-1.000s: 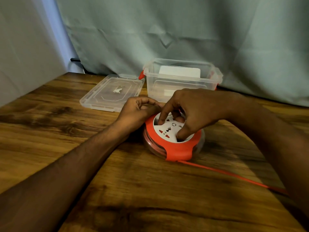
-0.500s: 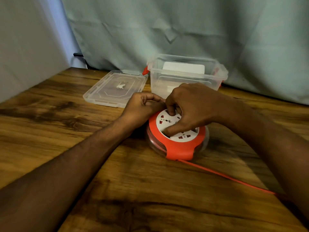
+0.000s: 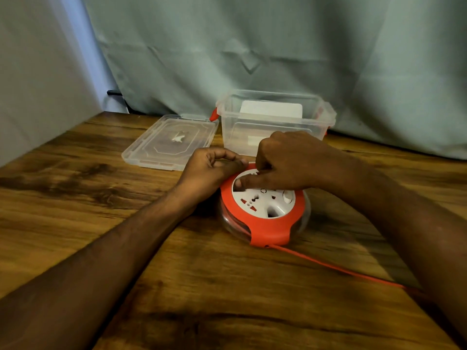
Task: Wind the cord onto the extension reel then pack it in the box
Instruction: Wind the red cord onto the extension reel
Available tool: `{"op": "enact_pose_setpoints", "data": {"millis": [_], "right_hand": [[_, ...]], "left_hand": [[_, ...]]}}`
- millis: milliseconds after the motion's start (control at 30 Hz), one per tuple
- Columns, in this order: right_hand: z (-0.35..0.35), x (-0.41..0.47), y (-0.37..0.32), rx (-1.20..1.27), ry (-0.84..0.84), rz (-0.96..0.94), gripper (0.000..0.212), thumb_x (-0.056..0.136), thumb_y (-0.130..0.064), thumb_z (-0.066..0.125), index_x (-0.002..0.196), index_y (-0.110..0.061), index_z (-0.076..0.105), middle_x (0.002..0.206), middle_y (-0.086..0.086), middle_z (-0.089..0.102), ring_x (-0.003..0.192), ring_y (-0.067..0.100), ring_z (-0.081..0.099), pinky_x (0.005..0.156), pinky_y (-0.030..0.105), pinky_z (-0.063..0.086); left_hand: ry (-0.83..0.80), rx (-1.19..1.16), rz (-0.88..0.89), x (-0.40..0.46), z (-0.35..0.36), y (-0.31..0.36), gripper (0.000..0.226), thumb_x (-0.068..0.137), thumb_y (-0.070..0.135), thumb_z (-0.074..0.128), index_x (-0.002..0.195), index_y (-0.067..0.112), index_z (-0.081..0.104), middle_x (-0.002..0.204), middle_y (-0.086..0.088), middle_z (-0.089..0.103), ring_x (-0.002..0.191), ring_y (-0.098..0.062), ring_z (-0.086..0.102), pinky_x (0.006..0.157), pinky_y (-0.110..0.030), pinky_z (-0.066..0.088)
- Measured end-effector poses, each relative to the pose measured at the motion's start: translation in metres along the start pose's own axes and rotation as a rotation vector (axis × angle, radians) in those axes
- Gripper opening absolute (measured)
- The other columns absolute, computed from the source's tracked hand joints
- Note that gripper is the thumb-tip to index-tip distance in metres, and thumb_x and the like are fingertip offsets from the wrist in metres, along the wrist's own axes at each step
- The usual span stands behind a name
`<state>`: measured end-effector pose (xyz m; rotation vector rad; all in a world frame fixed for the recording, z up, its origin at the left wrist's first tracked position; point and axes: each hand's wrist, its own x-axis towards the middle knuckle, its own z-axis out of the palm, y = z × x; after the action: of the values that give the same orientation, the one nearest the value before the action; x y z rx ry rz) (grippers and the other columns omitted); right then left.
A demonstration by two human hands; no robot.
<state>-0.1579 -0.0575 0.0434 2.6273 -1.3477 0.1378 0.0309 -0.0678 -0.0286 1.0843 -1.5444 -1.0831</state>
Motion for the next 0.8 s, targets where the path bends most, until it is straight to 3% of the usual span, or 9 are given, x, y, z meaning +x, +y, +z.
{"op": "enact_pose_setpoints", "data": {"millis": [67, 133, 200, 267, 400, 533, 633, 800], "right_hand": [[-0.012, -0.002, 0.005, 0.042, 0.003, -0.09, 0.054, 0.077, -0.079, 0.06, 0.058, -0.029, 0.054, 0.049, -0.012, 0.048, 0.05, 0.004, 0.051, 0.051, 0.023, 0.031], [-0.024, -0.004, 0.008, 0.149, -0.084, -0.165, 0.038, 0.072, -0.071, 0.072, 0.081, -0.034, 0.068, 0.064, -0.024, 0.059, 0.065, -0.006, 0.057, 0.052, 0.018, 0.033], [-0.029, -0.006, 0.009, 0.313, -0.221, -0.187, 0.043, 0.071, -0.058, 0.081, 0.105, -0.036, 0.07, 0.075, -0.037, 0.06, 0.069, -0.008, 0.06, 0.053, 0.014, 0.04], [-0.027, -0.007, 0.01, 0.411, -0.288, -0.176, 0.048, 0.072, -0.049, 0.086, 0.114, -0.035, 0.069, 0.071, -0.029, 0.064, 0.066, -0.002, 0.063, 0.056, 0.016, 0.045], [-0.026, -0.006, 0.012, 0.446, -0.327, -0.172, 0.048, 0.07, -0.043, 0.089, 0.112, -0.032, 0.07, 0.063, -0.009, 0.064, 0.059, 0.007, 0.063, 0.062, 0.027, 0.053], [-0.025, -0.006, 0.009, 0.429, -0.381, -0.151, 0.037, 0.067, -0.045, 0.09, 0.095, -0.035, 0.068, 0.069, -0.012, 0.066, 0.065, 0.006, 0.064, 0.058, 0.022, 0.047], [-0.025, -0.005, 0.007, 0.366, -0.333, -0.151, 0.052, 0.065, -0.051, 0.089, 0.109, -0.044, 0.064, 0.076, -0.024, 0.063, 0.073, 0.0, 0.062, 0.059, 0.018, 0.043], [-0.025, -0.008, 0.004, 0.321, -0.342, -0.193, 0.057, 0.069, -0.053, 0.084, 0.122, -0.051, 0.063, 0.088, -0.012, 0.065, 0.088, 0.005, 0.06, 0.069, 0.025, 0.05]], "left_hand": [[-0.009, 0.013, 0.005, 0.0, 0.0, 0.001, 0.02, 0.093, 0.019, 0.073, 0.108, 0.006, 0.077, 0.092, -0.014, 0.081, 0.076, -0.02, 0.078, 0.068, -0.029, 0.063], [-0.015, 0.01, 0.005, 0.0, 0.0, 0.002, 0.017, 0.094, 0.016, 0.071, 0.108, 0.007, 0.077, 0.094, -0.011, 0.081, 0.078, -0.018, 0.079, 0.069, -0.028, 0.064], [-0.02, 0.003, -0.001, 0.0, 0.0, 0.003, 0.015, 0.095, 0.014, 0.069, 0.107, 0.008, 0.077, 0.097, -0.009, 0.082, 0.08, -0.017, 0.079, 0.069, -0.027, 0.064], [-0.027, 0.001, -0.006, -0.001, 0.0, 0.004, 0.016, 0.095, 0.013, 0.068, 0.108, 0.008, 0.077, 0.099, -0.009, 0.081, 0.082, -0.018, 0.079, 0.072, -0.028, 0.064], [-0.012, -0.012, -0.004, -0.002, 0.001, 0.005, 0.012, 0.093, 0.014, 0.07, 0.103, 0.012, 0.077, 0.097, -0.005, 0.082, 0.082, -0.016, 0.079, 0.074, -0.028, 0.064], [0.001, -0.017, 0.001, -0.002, 0.001, 0.004, 0.01, 0.092, 0.014, 0.072, 0.101, 0.012, 0.077, 0.088, -0.004, 0.081, 0.073, -0.013, 0.078, 0.066, -0.024, 0.062], [-0.002, 0.001, -0.008, -0.001, 0.0, 0.003, 0.013, 0.095, 0.012, 0.069, 0.104, 0.01, 0.077, 0.087, -0.005, 0.081, 0.073, -0.015, 0.078, 0.065, -0.025, 0.062], [0.003, 0.012, 0.01, -0.001, -0.001, 0.004, 0.012, 0.093, 0.014, 0.07, 0.102, 0.01, 0.077, 0.094, -0.009, 0.081, 0.078, -0.015, 0.077, 0.071, -0.028, 0.063]]}}
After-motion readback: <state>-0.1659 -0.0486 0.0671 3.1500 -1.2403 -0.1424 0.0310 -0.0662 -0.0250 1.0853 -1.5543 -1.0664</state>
